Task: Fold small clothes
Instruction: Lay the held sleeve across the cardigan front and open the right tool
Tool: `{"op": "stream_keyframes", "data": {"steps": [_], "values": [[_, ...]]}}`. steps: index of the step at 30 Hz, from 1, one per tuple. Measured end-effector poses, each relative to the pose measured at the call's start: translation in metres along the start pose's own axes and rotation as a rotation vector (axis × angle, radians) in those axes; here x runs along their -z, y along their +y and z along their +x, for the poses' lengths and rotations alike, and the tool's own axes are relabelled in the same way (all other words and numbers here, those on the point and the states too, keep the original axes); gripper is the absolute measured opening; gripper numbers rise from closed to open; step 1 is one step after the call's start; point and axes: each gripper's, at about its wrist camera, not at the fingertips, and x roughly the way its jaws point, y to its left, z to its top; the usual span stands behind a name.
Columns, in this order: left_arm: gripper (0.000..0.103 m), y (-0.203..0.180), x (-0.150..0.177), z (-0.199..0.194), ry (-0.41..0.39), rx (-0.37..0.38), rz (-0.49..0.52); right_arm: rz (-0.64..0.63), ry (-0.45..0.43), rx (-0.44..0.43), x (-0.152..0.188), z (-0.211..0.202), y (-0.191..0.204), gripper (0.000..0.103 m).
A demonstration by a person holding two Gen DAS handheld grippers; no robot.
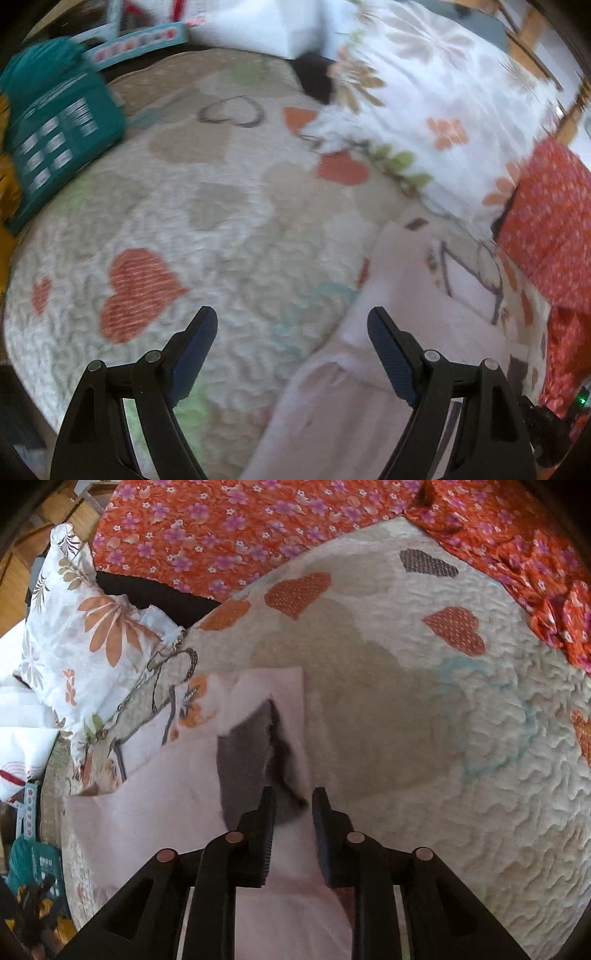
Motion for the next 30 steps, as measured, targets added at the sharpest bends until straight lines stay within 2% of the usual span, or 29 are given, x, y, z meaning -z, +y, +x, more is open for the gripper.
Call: {"op": "stream_keyframes", "data": {"steps": [2,3,6,8,10,11,13,14,17,19,22,27,30], "values": [[0.083,-0.017,-0.003,0.007,0.000,0.043,0.047,-0.017,-0.013,-0.019,0.009,-0.010,-0.005,0.025],[0.083,-0.024,-0.005,0.012,0.004,0.062,0.066,-0.035,-0.023,-0.027,0.014,-0.015,-0.004,0.030],[0.083,-0.044,-0.017,0.034,0.010,0.082,0.118,-0.091,-0.082,-0.064,0.035,-0.032,-0.004,0.041],[0.082,-0.056,-0.026,0.047,-0.015,0.070,0.159,-0.091,-0.113,-0.068,0.045,-0.034,-0.006,0.041],[0.083,-0.066,-0.036,0.064,-0.032,0.065,0.183,-0.063,-0.079,-0.083,0.047,-0.026,-0.007,0.041],[0.083,-0.069,-0.040,0.073,-0.018,0.076,0.186,-0.054,-0.049,-0.121,0.047,-0.020,-0.006,0.041],[0.082,-0.072,-0.047,0.097,0.040,0.089,0.192,-0.068,-0.022,-0.136,0.046,-0.014,0.000,0.041],[0.082,-0.071,-0.049,0.109,0.067,0.069,0.191,-0.087,-0.017,-0.134,0.045,-0.013,0.004,0.041],[0.082,-0.057,-0.051,0.140,0.123,-0.054,0.144,-0.135,-0.005,-0.138,0.043,-0.008,0.013,0.043],[0.085,-0.057,-0.052,0.139,0.080,-0.069,0.156,-0.151,-0.002,-0.131,0.042,-0.005,0.016,0.046],[0.085,-0.062,-0.053,0.135,0.068,-0.120,0.184,-0.137,0.017,-0.141,0.040,-0.001,0.011,0.047],[0.085,-0.049,-0.058,0.110,0.051,-0.053,0.100,-0.101,0.007,-0.162,0.037,-0.009,0.003,0.048],[0.085,-0.041,-0.055,0.089,0.022,-0.026,0.093,-0.116,-0.032,-0.150,0.036,-0.018,0.005,0.049]]}}
